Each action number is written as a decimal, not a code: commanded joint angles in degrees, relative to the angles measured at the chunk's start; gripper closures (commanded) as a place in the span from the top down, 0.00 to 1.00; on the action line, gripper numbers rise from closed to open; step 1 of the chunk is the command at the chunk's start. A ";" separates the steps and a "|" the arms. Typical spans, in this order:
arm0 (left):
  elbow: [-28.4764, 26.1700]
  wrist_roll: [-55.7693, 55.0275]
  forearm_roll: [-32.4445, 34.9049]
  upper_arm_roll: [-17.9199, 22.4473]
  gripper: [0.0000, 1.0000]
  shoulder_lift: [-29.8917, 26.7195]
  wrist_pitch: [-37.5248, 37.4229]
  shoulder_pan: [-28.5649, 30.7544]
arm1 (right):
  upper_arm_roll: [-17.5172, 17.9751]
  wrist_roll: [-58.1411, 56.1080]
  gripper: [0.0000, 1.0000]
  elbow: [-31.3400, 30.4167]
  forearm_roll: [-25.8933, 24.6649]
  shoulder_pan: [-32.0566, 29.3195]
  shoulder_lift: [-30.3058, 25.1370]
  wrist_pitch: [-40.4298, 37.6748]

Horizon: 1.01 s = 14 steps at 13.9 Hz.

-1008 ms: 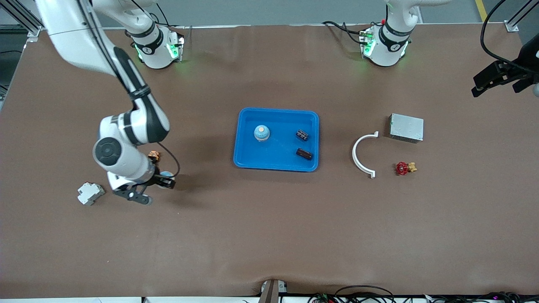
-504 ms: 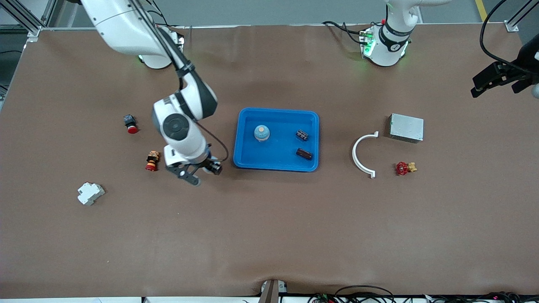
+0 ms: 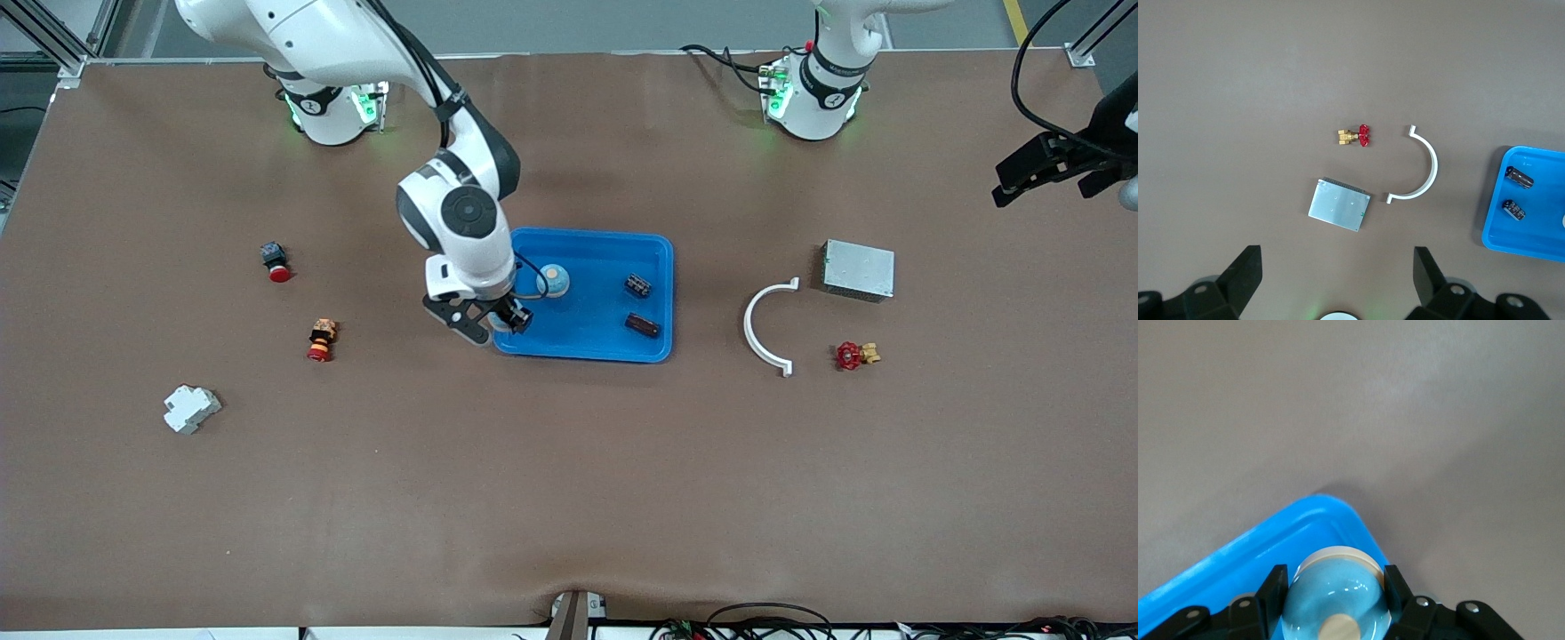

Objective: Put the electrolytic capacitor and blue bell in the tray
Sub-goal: 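Carry the blue bell over the tray with the right gripper, then lower the bell into the tray and open the right gripper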

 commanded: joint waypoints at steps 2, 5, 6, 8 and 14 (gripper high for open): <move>-0.13 -0.77 -0.97 -0.42 1.00 -0.28 0.40 -0.02 | -0.67 7.29 0.00 1.22 -2.75 3.57 1.64 -0.64; -0.04 -0.95 -0.36 -1.30 1.00 -0.28 0.40 -0.02 | -0.67 9.68 0.00 3.42 -2.84 4.89 4.11 -0.82; -0.04 -1.39 -0.18 -1.30 1.00 -0.28 0.31 -0.11 | -0.76 10.20 0.00 4.21 -2.84 5.24 5.16 -0.82; -0.13 -2.18 -0.18 -1.83 1.00 -0.28 0.13 -0.11 | -0.76 12.05 0.00 6.32 -3.80 5.51 7.35 -0.90; -0.04 -2.36 -0.09 -1.92 1.00 -0.37 -0.57 -0.02 | -0.85 13.46 0.00 10.10 -3.99 5.69 10.87 -1.34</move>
